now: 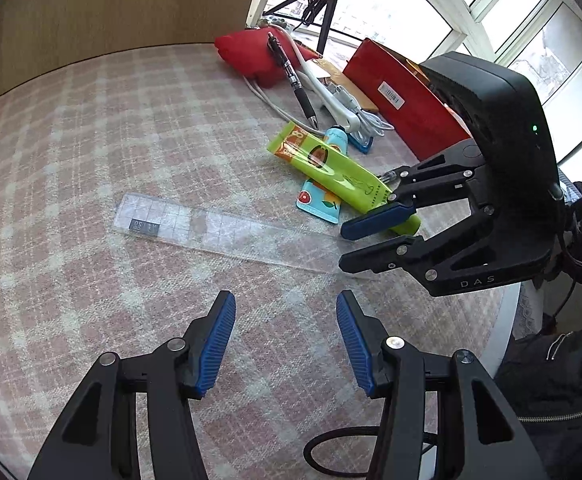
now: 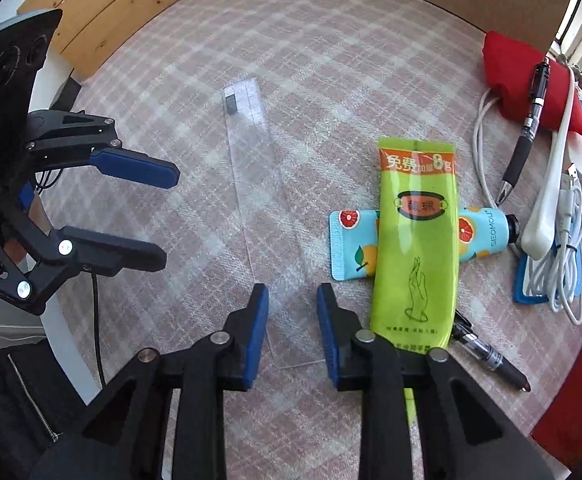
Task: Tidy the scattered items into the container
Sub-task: 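Lower the open right tool over the end of the clear strip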
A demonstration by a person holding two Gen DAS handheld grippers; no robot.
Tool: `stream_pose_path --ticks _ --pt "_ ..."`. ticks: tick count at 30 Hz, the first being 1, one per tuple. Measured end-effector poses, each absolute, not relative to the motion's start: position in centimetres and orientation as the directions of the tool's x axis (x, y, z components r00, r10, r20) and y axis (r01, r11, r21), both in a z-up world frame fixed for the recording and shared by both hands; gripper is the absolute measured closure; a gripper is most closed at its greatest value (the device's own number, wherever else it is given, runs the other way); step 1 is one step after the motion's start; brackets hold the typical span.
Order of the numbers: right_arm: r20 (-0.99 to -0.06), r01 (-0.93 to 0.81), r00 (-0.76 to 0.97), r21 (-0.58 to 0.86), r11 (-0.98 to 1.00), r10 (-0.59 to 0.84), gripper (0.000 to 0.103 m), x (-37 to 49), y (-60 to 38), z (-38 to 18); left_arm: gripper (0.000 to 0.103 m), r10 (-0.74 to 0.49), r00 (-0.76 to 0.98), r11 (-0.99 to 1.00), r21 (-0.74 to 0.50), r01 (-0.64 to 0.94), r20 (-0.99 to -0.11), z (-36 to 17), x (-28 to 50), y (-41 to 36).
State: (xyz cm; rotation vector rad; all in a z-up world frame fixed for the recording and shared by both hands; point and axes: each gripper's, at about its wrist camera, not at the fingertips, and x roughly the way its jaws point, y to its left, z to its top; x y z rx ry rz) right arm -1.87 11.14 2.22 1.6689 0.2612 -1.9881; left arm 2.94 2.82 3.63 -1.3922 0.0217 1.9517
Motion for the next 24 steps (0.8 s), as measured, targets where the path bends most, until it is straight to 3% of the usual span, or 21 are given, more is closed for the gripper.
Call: stream_pose_path --ticks 11,15,19,24 --pt "-0.841 0.365 0.084 0.526 -0.769 -0.535 0.094 0.7 13.0 0.8 0.052 0.559 -0.104 -0.73 -0.428 -0.533 -0.823 2.5 1.8 4.4" --pt "-0.87 0.347 -0.032 0.452 -0.822 -0.492 0.091 1.1 13.9 1.8 0.052 0.522 -0.109 -0.768 -0.41 -0.491 -0.846 2.6 1.6 4.9" --pt "-0.855 0.348 -0.055 0.467 -0.813 -0.515 0.063 1.6 14.0 2.2 0.051 0.539 -0.11 -0.792 -0.458 -0.404 -0.835 2.4 1.3 4.6" --pt "-0.903 0.433 -0.15 0.306 -0.848 -0.402 0.05 4.0 11.5 2.6 0.051 0.615 -0.087 -0.758 -0.558 -0.337 -0.784 1.9 0.9 4.3"
